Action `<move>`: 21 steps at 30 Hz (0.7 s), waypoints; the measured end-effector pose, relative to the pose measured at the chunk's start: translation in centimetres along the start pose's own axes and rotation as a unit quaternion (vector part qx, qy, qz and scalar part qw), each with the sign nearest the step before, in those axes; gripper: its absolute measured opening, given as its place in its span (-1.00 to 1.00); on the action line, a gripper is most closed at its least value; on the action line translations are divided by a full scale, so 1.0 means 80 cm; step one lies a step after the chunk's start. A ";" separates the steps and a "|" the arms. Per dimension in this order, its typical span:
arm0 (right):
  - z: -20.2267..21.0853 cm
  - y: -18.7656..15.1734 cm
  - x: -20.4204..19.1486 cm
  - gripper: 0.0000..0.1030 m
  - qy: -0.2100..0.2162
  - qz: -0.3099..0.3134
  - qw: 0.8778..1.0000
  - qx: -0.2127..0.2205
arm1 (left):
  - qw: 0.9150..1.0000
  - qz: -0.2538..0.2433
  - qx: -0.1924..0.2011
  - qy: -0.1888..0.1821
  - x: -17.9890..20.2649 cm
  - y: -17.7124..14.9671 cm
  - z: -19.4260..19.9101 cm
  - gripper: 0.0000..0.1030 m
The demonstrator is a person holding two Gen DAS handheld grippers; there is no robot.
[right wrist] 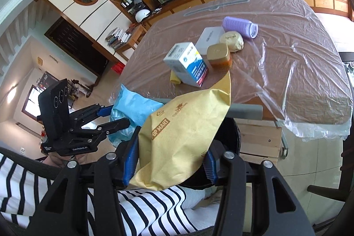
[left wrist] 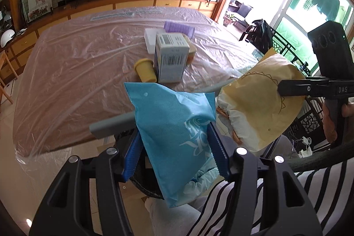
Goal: Collect trash
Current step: 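Carry the blue bag and yellow paper bag over the black trash bin with both tools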
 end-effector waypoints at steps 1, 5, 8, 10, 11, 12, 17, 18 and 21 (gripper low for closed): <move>-0.005 -0.004 0.000 -0.06 -0.005 0.003 1.000 -0.004 | 1.000 0.001 -0.004 0.000 0.002 -0.006 -0.003 0.12; -0.019 -0.017 0.003 -0.06 -0.018 0.013 1.000 -0.016 | 1.000 -0.003 -0.017 0.004 0.006 -0.020 -0.012 0.12; -0.031 -0.026 0.008 -0.06 -0.031 0.021 0.999 -0.027 | 1.000 -0.004 -0.027 0.010 0.006 -0.029 -0.022 0.12; -0.040 -0.031 0.012 -0.06 -0.040 0.025 0.998 -0.033 | 0.999 -0.004 -0.032 0.013 0.006 -0.033 -0.028 0.12; -0.044 -0.033 0.015 -0.06 -0.045 0.025 0.998 -0.036 | 0.999 -0.004 -0.034 0.015 0.006 -0.034 -0.031 0.12; -0.047 -0.035 0.017 -0.06 -0.049 0.026 0.998 -0.038 | 0.999 -0.005 -0.037 0.019 0.006 -0.037 -0.034 0.12; -0.067 -0.045 0.031 -0.06 -0.084 0.040 0.995 -0.047 | 0.998 -0.004 -0.050 0.035 -0.001 -0.048 -0.050 0.12; -0.070 -0.047 0.033 -0.06 -0.087 0.042 0.994 -0.049 | 0.998 -0.002 -0.051 0.036 -0.002 -0.050 -0.053 0.11; -0.077 -0.051 0.036 -0.06 -0.098 0.047 0.993 -0.053 | 0.997 0.002 -0.056 0.050 -0.007 -0.056 -0.060 0.11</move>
Point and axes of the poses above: each gripper's, at about its wrist camera, not at the fingertips, and z roughly against the way its jaws point, x to its right, y to its top, the point moved 9 cm from there along -z, roughly the way its jaws point, and after that the axes turned 5 degrees about -z, right-handed, at the moved point
